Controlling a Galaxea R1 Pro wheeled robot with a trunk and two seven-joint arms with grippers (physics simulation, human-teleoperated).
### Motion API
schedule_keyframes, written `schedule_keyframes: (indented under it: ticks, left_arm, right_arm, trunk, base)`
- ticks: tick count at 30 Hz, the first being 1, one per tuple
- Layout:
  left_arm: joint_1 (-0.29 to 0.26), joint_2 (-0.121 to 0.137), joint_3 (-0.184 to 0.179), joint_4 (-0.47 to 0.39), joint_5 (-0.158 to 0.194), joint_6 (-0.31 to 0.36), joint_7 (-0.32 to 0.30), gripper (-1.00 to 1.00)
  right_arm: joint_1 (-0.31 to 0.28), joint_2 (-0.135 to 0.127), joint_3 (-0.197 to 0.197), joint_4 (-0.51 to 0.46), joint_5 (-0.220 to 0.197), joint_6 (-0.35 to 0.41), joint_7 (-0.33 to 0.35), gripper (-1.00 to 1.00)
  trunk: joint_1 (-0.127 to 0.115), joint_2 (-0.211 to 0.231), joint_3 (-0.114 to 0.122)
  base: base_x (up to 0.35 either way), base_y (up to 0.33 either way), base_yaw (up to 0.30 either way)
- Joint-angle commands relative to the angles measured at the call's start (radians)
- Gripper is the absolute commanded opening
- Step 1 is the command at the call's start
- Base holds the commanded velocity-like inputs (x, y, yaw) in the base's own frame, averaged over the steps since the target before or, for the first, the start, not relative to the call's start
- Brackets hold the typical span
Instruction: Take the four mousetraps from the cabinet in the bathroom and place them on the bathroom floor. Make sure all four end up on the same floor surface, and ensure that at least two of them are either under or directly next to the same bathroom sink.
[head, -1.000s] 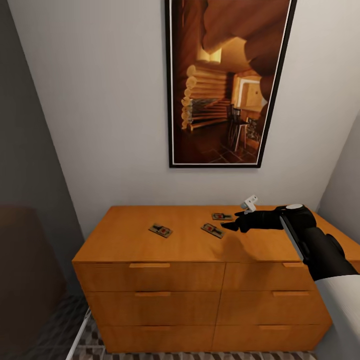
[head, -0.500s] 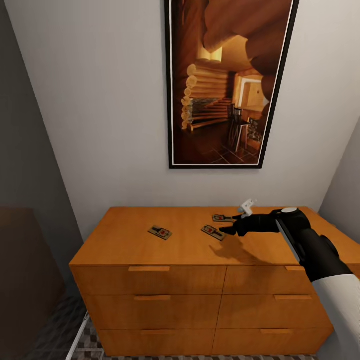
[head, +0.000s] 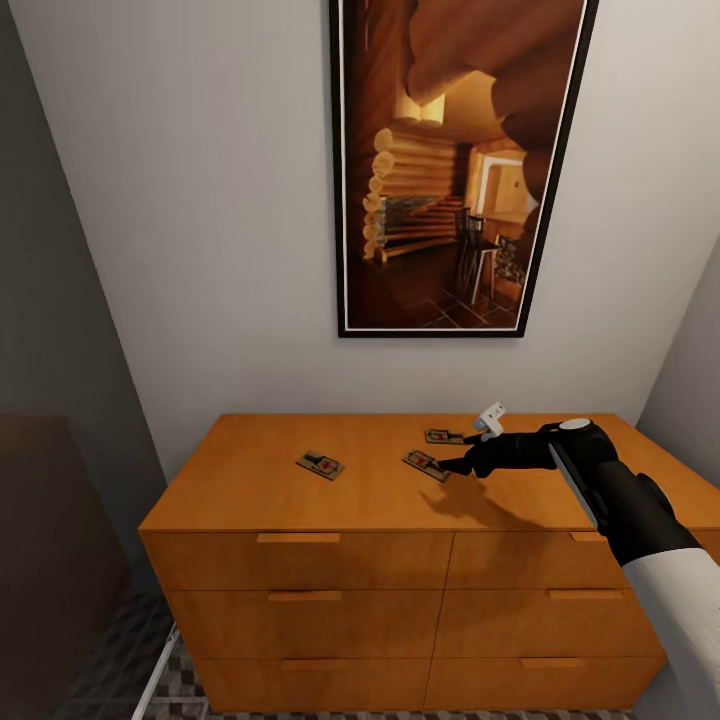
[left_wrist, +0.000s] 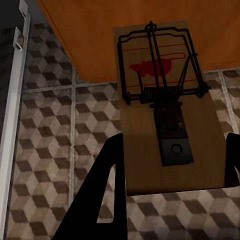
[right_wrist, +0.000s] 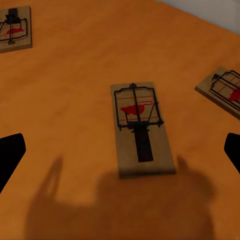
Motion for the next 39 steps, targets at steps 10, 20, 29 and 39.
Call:
schedule_keyframes:
  ticks: [10, 20, 29, 39]
  left_arm:
    - [0.001, 0.000, -0.008, 0.003, -0.002, -0.005, 0.009, -1.00]
    - [0.002, -0.002, -0.009, 0.004, -0.003, -0.005, 0.009, -1.00]
    - [0.003, -0.002, -0.009, 0.004, -0.003, -0.005, 0.009, -1.00]
    - [0.004, -0.002, -0.009, 0.004, -0.002, -0.005, 0.009, -1.00]
  right_arm:
    - [-0.001, 0.000, 0.001, 0.005, 0.007, -0.031, 0.008, 1.00]
    - [-0.001, 0.000, 0.001, 0.016, 0.006, -0.036, 0.032, 1.00]
    - [-0.001, 0.000, 0.001, 0.017, 0.007, -0.036, 0.043, 1.00]
    - [-0.001, -0.001, 0.001, 0.018, 0.008, -0.038, 0.043, 1.00]
  trunk:
    - [0.000, -0.001, -0.001]
    - [0.000, -0.001, -0.006]
    - [0.000, -0.001, -0.019]
    - [0.000, -0.001, -0.023]
  base:
    - [0.000, 0.000, 0.000]
    - [0.000, 0.000, 0.000]
    - [0.000, 0.000, 0.000]
    - [0.003, 0.000, 0.000]
